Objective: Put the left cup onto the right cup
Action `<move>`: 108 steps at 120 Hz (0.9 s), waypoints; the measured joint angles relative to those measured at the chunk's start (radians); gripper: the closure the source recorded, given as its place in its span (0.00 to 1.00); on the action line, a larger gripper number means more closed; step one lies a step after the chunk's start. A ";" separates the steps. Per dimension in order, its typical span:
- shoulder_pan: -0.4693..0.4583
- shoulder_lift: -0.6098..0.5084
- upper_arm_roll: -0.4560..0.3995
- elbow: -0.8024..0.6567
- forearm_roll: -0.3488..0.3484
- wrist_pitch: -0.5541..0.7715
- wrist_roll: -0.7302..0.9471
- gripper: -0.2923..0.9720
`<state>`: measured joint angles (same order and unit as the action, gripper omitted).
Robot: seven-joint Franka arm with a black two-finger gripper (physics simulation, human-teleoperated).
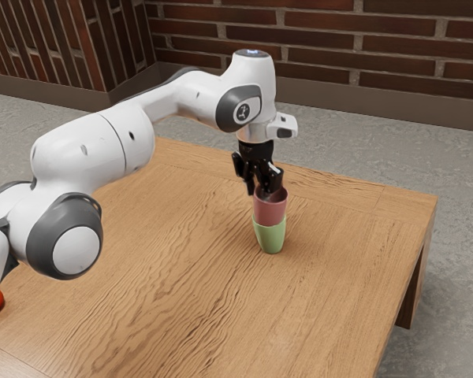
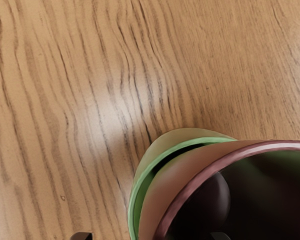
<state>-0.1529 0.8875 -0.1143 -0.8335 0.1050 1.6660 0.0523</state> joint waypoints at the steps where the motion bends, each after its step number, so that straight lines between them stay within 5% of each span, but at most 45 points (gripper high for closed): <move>1: 0.000 0.000 0.000 0.000 0.000 0.000 0.000 0.50; 41: -0.004 -0.075 -0.002 -0.063 -0.002 0.006 0.004 0.29; 108: 0.037 -0.832 0.019 -0.811 -0.009 0.004 0.003 0.24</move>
<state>-0.1163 0.0553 -0.0951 -1.6449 0.0961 1.6695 0.0554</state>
